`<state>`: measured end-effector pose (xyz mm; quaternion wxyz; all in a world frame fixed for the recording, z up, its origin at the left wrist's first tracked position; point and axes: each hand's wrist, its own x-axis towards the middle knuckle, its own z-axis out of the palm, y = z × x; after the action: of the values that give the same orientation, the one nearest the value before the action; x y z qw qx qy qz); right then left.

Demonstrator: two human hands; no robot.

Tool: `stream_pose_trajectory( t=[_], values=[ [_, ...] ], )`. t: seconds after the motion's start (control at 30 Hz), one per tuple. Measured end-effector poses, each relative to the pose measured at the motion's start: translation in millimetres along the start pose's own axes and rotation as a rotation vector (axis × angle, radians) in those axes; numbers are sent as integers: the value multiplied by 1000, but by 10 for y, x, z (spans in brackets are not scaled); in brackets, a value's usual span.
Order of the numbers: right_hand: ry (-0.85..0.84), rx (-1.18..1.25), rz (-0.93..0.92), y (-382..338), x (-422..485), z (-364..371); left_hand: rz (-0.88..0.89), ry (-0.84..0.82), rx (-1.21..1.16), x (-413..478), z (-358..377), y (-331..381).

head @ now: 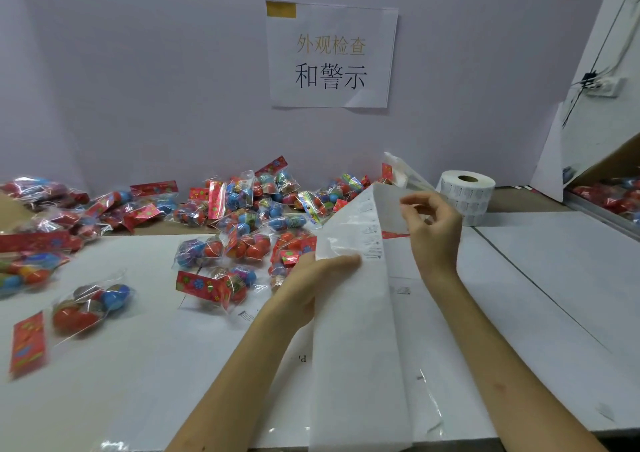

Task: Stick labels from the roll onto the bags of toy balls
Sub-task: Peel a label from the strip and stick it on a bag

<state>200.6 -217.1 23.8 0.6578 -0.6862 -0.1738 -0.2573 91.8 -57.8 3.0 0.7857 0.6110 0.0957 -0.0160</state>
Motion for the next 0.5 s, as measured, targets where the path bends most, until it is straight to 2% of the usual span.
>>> stream_pose_trajectory(
  t=[0.07,0.17,0.27,0.5],
  values=[
    [-143,10,-140,-58,-75,37,33,94,-39,10,-2,-13],
    [-369,-99,-302,-58,-173,111,96,183,-99,16,-12,-22],
    [-541,-216,-339,-4,-212,142,140,226,-137,26,-25,-20],
    [-566,-271,-325,50,-207,158,135,181,-200,20,-20,5]
  ],
)
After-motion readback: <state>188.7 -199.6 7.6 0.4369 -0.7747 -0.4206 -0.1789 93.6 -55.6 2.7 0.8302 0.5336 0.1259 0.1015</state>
